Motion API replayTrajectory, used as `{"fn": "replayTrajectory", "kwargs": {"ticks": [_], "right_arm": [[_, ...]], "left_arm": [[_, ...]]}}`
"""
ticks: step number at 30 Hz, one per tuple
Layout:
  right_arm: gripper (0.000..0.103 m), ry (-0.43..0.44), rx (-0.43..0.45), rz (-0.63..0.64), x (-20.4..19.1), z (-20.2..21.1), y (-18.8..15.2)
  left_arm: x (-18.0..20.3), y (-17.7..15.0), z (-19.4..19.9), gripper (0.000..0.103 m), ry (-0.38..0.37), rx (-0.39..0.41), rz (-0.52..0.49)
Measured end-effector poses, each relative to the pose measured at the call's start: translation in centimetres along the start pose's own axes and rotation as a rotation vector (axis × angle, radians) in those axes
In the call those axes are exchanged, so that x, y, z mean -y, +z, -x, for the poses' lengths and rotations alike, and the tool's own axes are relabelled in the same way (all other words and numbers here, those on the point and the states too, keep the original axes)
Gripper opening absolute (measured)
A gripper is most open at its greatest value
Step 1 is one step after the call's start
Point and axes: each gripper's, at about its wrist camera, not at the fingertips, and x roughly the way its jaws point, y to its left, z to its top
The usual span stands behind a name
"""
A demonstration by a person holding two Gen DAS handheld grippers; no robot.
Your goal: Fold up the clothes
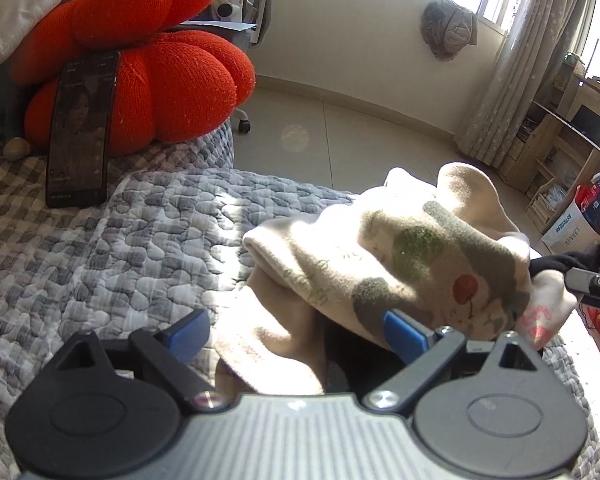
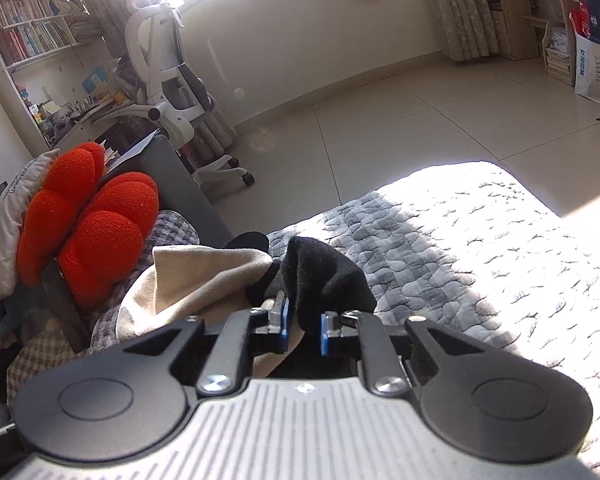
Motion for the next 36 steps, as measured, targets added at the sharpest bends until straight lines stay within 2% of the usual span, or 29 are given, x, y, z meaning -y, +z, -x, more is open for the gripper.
{"fn": "replayTrajectory", "kwargs": {"ticks": [5,7,9,10,11,12,13,16,17,19,24,27,36], "right_arm": [[0.018,-0.006,-0.012,0.014,0.5,-1.7,-0.3],[0.021,-0.005,-0.007,0.03,0.4,-1.5,-0.4],[0.026,-0.008,-0.007,0.038,0.3,-1.1,-0.4],[0.04,-0.017,-0.005,0.043,0.3,-1.0,-0.5],[0.061,-0.033,0.002,0.052,0.1,-0.7,-0.5],[0.07,-0.048,0.014,0.067,0.0,-0.2,-0.6],[0.08,-0.055,0.026,0.087,-0.2,0.2,-0.6],[0.086,-0.038,0.027,0.161,-1.0,1.8,-0.8],[0.092,-0.021,0.017,0.176,-1.3,2.2,-0.9],[0.094,0.016,-0.008,0.203,-1.9,2.8,-1.1],[0.094,0.098,-0.153,0.263,-3.7,2.9,-2.3],[0.094,0.128,-0.21,0.3,-4.6,2.9,-3.3],[0.094,0.115,-0.192,0.239,-4.0,4.3,-2.7]], "left_arm": [[0.3,-0.9,-1.0,0.078,0.004,-0.028,-0.042],[0.3,-1.2,-1.2,0.05,0.005,-0.033,-0.057],[0.4,-1.4,-1.2,0.045,0.002,-0.028,-0.075],[0.5,-1.5,-1.1,0.035,-0.004,-0.022,-0.089],[0.7,-1.6,-0.9,0.027,-0.013,-0.018,-0.109],[0.8,-1.7,-0.7,0.017,-0.017,-0.016,-0.123],[1.0,-1.7,-0.4,0.015,-0.021,-0.014,-0.137],[1.5,-1.9,0.6,0.012,-0.041,-0.015,-0.171],[1.6,-2.0,1.0,0.012,-0.049,-0.018,-0.178],[1.7,-2.3,1.8,0.011,-0.067,-0.031,-0.181],[2.4,-3.2,3.5,0.011,-0.124,-0.077,-0.201],[3.1,-3.7,4.7,0.011,-0.2,-0.105,-0.216],[5.7,-5.4,7.4,0.01,-0.383,-0.155,-0.27]]}}
